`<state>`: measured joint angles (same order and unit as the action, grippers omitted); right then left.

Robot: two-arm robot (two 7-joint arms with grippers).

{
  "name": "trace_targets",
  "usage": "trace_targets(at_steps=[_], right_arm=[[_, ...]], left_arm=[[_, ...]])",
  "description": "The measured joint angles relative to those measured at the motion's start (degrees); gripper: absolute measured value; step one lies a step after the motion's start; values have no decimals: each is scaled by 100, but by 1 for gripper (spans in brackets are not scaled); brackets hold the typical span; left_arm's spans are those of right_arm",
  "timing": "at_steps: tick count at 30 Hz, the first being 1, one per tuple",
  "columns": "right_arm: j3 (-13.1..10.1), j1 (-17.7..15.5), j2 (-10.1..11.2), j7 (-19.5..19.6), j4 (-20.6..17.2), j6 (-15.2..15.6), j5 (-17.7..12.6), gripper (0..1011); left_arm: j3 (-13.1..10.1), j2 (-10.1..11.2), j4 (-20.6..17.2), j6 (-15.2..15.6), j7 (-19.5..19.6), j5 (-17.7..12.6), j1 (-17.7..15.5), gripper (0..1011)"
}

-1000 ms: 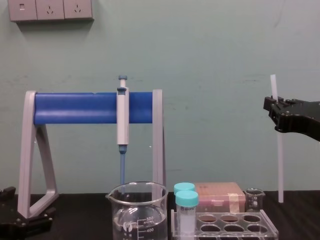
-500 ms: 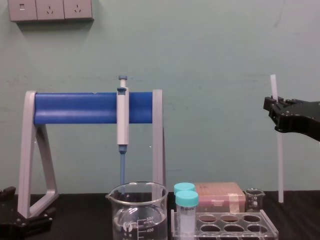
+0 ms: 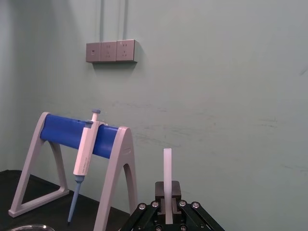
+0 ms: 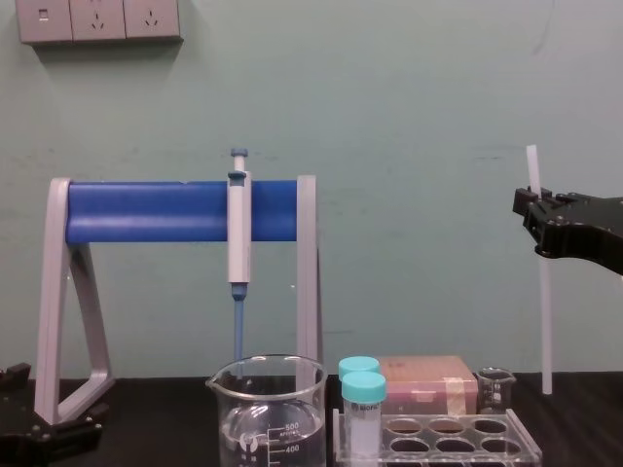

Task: Pick up the stirring rod with one hand, then place it down.

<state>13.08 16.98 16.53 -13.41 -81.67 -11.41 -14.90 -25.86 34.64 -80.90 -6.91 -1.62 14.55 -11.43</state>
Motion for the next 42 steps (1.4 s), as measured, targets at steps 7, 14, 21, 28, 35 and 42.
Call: trace_targets(at_steps=[7, 14, 21, 28, 35, 42], right_arm=[[0, 0, 0, 0, 0, 0, 0, 71], [-3, 20, -3, -49, 45, -39, 54, 71], [-1, 253, -28, -420, 444, -359, 159, 71], [27, 475, -89, -713, 795, -579, 190, 71], [105, 731, -177, -1044, 1169, -741, 165, 71], [217, 890, -241, -1297, 1438, -776, 58, 71]], left_arm=[[0, 0, 0, 0, 0, 0, 0, 1000], [0, 0, 0, 0, 0, 0, 0, 1000], [0, 0, 0, 0, 0, 0, 0, 1000], [0, 0, 0, 0, 0, 0, 0, 1000], [0, 0, 0, 0, 0, 0, 0, 1000], [0, 0, 0, 0, 0, 0, 0, 1000]])
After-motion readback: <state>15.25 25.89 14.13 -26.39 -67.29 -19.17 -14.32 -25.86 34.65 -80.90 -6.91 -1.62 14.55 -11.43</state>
